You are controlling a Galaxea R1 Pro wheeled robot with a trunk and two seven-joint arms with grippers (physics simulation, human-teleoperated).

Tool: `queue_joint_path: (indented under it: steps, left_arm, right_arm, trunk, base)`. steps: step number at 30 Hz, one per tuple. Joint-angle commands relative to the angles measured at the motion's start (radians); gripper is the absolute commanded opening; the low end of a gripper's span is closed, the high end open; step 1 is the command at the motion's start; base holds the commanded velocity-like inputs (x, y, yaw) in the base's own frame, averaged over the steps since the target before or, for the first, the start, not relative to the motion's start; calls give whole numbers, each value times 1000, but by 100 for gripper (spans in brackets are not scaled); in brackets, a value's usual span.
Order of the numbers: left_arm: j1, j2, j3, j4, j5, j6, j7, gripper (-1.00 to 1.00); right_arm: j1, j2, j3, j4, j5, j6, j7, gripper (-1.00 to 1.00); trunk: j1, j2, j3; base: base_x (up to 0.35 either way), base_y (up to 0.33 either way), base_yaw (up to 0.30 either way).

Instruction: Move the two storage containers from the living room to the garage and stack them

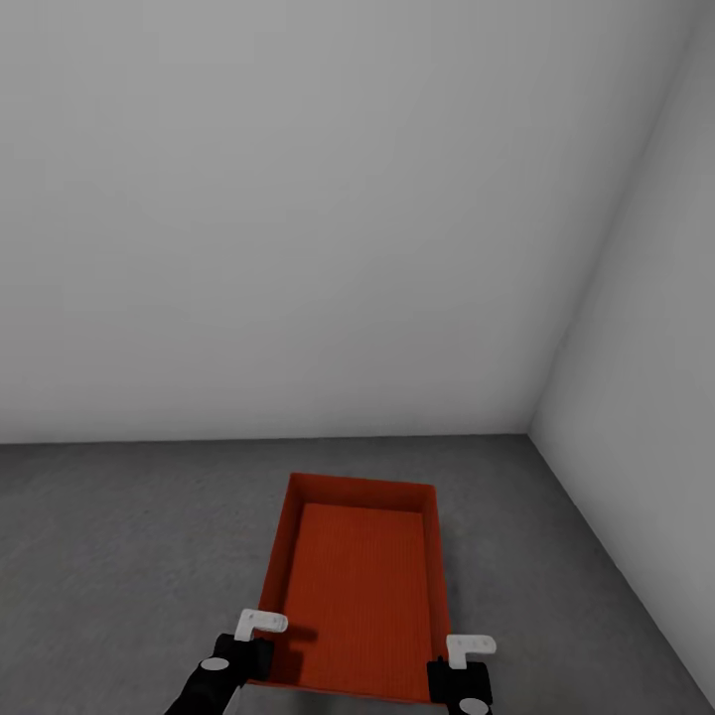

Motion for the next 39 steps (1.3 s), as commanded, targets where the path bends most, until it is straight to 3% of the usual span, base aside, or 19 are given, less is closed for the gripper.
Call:
queue_joint_path:
  steps: [1, 7, 39]
  left_arm:
    - [0, 1, -10, 81, 6, 6, -22, -100]
    - [1, 1, -10, 82, 5, 6, -22, -100]
    - [0, 1, -10, 81, 4, 6, -22, -100]
  right_arm:
    - [-3, -28, -8, -2, 17, -10, -7, -100]
    - [-3, -28, -7, -2, 17, -10, -7, -100]
    - [-3, -28, -8, -2, 19, -11, -7, -100]
  trunk:
    - [4, -8, -4]
    - [27, -50, -23]
    - [27, -50, -23]
  base:
    - [0, 0, 0]
    - [0, 0, 0]
    - [0, 0, 0]
